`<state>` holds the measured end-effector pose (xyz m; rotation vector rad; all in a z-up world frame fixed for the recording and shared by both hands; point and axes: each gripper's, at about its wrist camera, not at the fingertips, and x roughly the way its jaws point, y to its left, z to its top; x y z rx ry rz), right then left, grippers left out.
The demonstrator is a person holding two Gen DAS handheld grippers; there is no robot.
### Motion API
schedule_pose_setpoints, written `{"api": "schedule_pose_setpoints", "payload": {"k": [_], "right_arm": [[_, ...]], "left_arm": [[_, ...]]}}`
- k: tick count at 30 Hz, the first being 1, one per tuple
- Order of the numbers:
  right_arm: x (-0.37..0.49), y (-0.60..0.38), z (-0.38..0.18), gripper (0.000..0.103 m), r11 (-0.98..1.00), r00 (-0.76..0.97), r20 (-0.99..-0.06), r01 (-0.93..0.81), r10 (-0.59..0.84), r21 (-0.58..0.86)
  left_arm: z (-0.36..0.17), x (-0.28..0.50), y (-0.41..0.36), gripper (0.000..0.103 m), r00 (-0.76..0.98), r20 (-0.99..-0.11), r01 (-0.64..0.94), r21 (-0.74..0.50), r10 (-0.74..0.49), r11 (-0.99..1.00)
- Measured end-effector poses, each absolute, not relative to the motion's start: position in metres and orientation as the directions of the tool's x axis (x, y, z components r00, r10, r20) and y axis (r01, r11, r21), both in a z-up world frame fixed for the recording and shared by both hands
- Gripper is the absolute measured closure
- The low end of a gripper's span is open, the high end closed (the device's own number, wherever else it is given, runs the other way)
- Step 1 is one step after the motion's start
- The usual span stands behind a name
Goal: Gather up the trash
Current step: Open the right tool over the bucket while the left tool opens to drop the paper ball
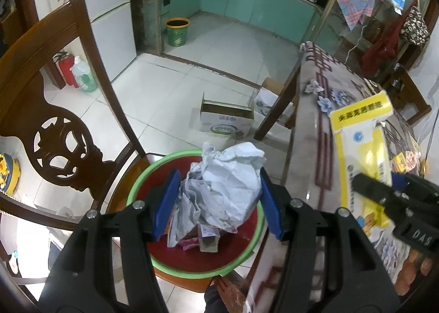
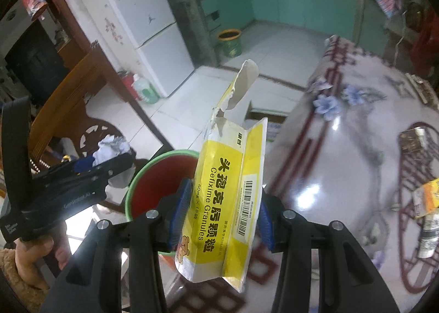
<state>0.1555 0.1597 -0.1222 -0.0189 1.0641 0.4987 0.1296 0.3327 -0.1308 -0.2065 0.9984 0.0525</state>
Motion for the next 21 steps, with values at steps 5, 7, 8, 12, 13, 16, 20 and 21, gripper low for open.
{"api": "schedule_pose_setpoints", "payload": {"k": [5, 7, 8, 12, 13, 16, 20, 21], "right_arm": [[0.16, 0.184, -0.141, 0.059, 0.865, 0.303, -0.862, -0.431, 0.406, 0.256], [0.16, 0.194, -0.146, 0.059, 0.854, 0.275, -0.868, -0.447, 0.414, 0.266], [0.16, 0.198, -0.148, 0.059, 0.848, 0.261, -0.87, -0.455, 0.419, 0.271], [0.157, 0.216, -0.156, 0.056, 0.825, 0.214, -0.877, -0.489, 0.43, 0.285], [0.156, 0.219, -0.157, 0.055, 0.822, 0.21, -0.878, -0.493, 0.431, 0.285], [0.155, 0.227, -0.16, 0.053, 0.816, 0.208, -0.88, -0.507, 0.426, 0.276], [0.154, 0.23, -0.159, 0.033, 0.816, 0.233, -0.873, -0.515, 0.428, 0.263], [0.153, 0.228, -0.157, 0.033, 0.819, 0.251, -0.868, -0.514, 0.429, 0.256]], "left_arm": [[-0.135, 0.131, 0.347, 0.049, 0.538, -0.842, -0.166, -0.149, -0.037, 0.975], [-0.136, 0.13, 0.352, 0.049, 0.538, -0.842, -0.178, -0.151, -0.032, 0.972], [-0.136, 0.13, 0.354, 0.049, 0.539, -0.842, -0.182, -0.151, -0.03, 0.972], [-0.135, 0.129, 0.361, 0.049, 0.543, -0.839, -0.201, -0.155, -0.022, 0.967], [-0.135, 0.128, 0.363, 0.049, 0.544, -0.839, -0.204, -0.156, -0.02, 0.967], [-0.135, 0.127, 0.366, 0.049, 0.545, -0.838, -0.212, -0.158, -0.017, 0.964], [-0.135, 0.125, 0.37, 0.049, 0.544, -0.839, -0.221, -0.162, -0.016, 0.962], [-0.135, 0.125, 0.37, 0.049, 0.545, -0.839, -0.222, -0.163, -0.016, 0.961]]}}
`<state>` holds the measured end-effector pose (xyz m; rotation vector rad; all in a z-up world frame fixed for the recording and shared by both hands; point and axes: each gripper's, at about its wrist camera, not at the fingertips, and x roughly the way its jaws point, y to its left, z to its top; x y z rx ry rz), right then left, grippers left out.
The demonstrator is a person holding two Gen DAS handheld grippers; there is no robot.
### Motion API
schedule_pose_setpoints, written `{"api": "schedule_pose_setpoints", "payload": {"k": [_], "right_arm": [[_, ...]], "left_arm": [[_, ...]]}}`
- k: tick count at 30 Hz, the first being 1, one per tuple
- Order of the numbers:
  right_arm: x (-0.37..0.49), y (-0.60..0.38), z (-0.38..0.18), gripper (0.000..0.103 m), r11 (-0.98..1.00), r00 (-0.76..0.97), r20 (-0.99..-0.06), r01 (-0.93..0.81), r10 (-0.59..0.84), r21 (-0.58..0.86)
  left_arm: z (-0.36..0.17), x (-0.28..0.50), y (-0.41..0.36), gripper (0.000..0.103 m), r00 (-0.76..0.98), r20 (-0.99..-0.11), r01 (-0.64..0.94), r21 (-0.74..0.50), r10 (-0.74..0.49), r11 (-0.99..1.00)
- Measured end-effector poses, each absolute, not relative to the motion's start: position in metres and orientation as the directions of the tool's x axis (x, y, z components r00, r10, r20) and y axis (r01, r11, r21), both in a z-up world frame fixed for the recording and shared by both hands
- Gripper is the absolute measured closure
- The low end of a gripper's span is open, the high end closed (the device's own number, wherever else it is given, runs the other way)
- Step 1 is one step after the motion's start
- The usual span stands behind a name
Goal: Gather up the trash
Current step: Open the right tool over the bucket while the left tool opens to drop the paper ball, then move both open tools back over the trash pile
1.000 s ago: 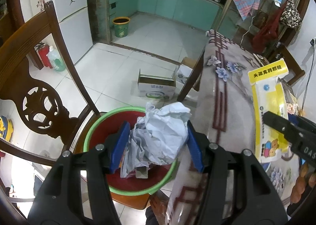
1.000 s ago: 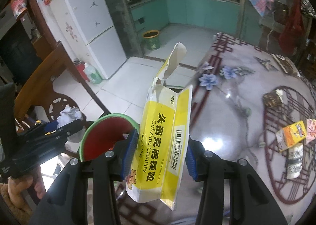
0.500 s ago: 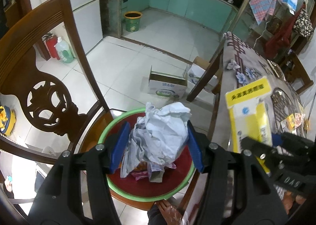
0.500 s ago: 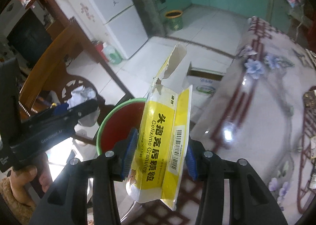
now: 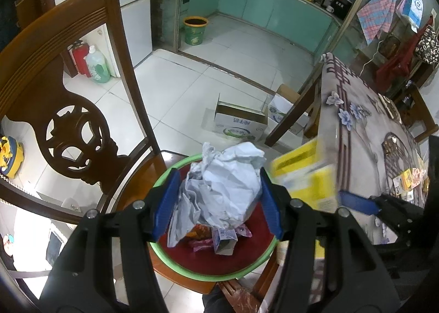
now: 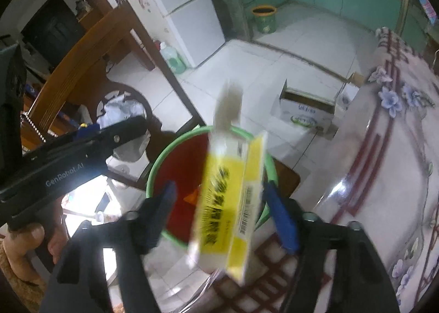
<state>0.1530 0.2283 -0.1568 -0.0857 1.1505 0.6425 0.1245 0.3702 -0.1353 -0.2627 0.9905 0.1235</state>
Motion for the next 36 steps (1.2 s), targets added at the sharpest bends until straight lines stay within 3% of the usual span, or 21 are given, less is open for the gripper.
{"api": "schedule_pose_setpoints", "payload": {"k": [6, 11, 23, 32, 36], "right_arm": [[0.151, 0.207, -0.138, 0.033, 0.863, 0.343, -0.869, -0.478, 0.356, 0.164], [0.143, 0.185, -0.098, 0.023, 0.905, 0.488, -0.833, -0.423, 0.261, 0.036], [0.12, 0.149, -0.053, 0.022, 0.942, 0.636, -0.754, -0.328, 0.164, -0.072], [0.105, 0.124, -0.047, 0.016, 0.957, 0.678, -0.726, -0.273, 0.117, -0.101], [0.098, 0.112, -0.048, 0.015, 0.963, 0.687, -0.721, -0.244, 0.093, -0.109]], "left_arm": [[-0.136, 0.122, 0.371, 0.049, 0.545, -0.839, -0.221, -0.163, -0.017, 0.962], [-0.146, 0.12, 0.363, 0.049, 0.525, -0.851, -0.209, -0.154, -0.022, 0.966], [-0.159, 0.116, 0.34, 0.048, 0.497, -0.867, -0.16, -0.126, -0.031, 0.979], [-0.156, 0.111, 0.328, 0.038, 0.511, -0.859, -0.157, -0.123, -0.025, 0.98], [-0.153, 0.107, 0.319, 0.027, 0.524, -0.851, -0.145, -0.118, -0.025, 0.982]]}}
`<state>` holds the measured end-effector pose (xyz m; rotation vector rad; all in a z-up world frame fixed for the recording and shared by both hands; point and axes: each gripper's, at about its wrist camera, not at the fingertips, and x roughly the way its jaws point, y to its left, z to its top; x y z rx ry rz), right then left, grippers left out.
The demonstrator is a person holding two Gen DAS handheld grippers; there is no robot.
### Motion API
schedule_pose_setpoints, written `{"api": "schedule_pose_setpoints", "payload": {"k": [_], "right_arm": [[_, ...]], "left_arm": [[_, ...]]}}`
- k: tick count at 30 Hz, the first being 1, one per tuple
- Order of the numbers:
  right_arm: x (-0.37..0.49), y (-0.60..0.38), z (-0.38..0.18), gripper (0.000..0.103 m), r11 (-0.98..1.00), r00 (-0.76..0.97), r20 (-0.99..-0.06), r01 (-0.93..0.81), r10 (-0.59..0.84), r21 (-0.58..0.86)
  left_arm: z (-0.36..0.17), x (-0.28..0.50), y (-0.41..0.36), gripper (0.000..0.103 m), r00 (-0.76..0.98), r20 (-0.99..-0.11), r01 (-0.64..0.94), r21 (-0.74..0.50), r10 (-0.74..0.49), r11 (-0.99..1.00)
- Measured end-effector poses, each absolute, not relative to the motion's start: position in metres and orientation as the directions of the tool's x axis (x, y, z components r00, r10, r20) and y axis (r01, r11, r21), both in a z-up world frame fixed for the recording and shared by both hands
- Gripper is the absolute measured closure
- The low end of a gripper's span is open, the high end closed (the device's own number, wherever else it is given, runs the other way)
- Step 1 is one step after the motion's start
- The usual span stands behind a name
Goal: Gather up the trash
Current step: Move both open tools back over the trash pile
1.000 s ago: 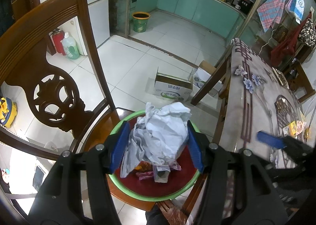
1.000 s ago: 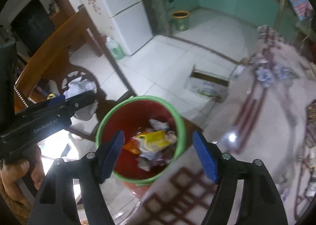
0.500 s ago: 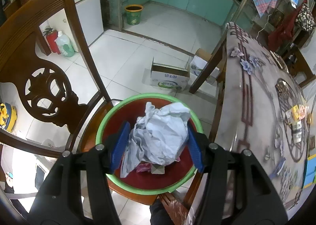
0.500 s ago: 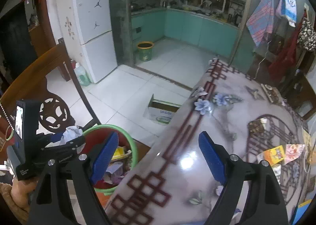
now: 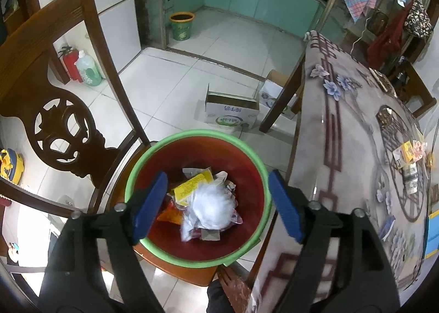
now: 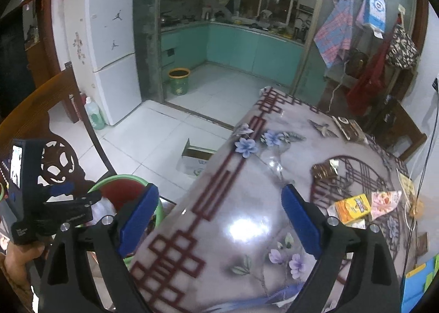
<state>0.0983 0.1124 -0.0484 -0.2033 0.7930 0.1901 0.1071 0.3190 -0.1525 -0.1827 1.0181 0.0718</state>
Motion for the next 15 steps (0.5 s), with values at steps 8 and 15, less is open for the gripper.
{"api": "schedule_pose_setpoints", "payload": {"k": [8, 15], "right_arm": [[0.088, 0.068, -0.052, 0.014, 0.984, 0.681, -0.729, -0.165, 0.062, -0.07], [0.074, -0.015, -0.063, 0.014, 0.999, 0.648, -0.761, -0.004, -0.022, -0.032]], "left_arm": [[-0.143, 0.102, 0.294, 0.025, 0.535, -0.844, -0.111, -0.115, -0.038, 0.987], [-0.133, 0.105, 0.227, 0.025, 0.538, -0.835, 0.014, -0.129, -0.116, 0.992]]}}
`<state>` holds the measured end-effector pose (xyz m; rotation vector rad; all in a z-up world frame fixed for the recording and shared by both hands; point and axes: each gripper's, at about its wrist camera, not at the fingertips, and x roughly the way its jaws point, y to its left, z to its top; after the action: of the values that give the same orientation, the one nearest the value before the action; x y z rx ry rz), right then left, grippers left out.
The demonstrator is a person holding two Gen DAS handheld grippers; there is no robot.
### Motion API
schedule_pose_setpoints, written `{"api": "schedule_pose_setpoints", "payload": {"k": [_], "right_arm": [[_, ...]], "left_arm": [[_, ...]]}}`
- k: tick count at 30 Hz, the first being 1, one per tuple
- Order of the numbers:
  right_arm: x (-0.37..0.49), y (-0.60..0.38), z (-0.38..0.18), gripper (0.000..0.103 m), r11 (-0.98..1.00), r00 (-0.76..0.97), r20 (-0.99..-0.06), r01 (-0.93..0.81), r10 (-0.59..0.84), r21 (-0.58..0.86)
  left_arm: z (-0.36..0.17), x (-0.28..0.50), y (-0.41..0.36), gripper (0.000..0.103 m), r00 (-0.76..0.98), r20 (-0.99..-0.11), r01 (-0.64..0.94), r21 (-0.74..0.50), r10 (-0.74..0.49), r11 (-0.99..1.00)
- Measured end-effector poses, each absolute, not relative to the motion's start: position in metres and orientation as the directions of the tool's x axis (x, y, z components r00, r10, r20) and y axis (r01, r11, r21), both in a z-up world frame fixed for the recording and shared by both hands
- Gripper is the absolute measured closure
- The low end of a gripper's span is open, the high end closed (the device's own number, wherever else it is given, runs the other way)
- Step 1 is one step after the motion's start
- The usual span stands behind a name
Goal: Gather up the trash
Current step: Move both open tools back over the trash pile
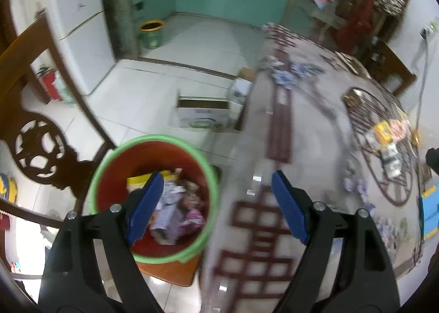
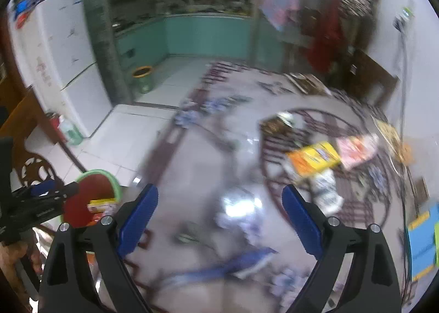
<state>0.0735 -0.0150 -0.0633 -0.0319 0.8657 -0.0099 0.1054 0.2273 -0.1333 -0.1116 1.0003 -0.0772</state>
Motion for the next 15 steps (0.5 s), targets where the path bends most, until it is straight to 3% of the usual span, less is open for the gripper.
{"api": "schedule_pose_setpoints", "payload": {"k": [11, 15], "right_arm": [[0.062, -0.192, -0.067, 0.014, 0.981, 0.623, -0.775, 0.193, -0.104, 0.023], [0.077, -0.258, -0.071, 0.012, 0.989, 0.612, -0.779, 0.129, -0.134, -0.069]], "left_arm": [[-0.119, 0.106, 0.073, 0.025, 0.524, -0.824, 0.166, -0.149, -0.215, 0.975], [-0.121, 0.103, 0.009, 0.025, 0.491, -0.827, 0.212, -0.19, -0.272, 0.959]]}}
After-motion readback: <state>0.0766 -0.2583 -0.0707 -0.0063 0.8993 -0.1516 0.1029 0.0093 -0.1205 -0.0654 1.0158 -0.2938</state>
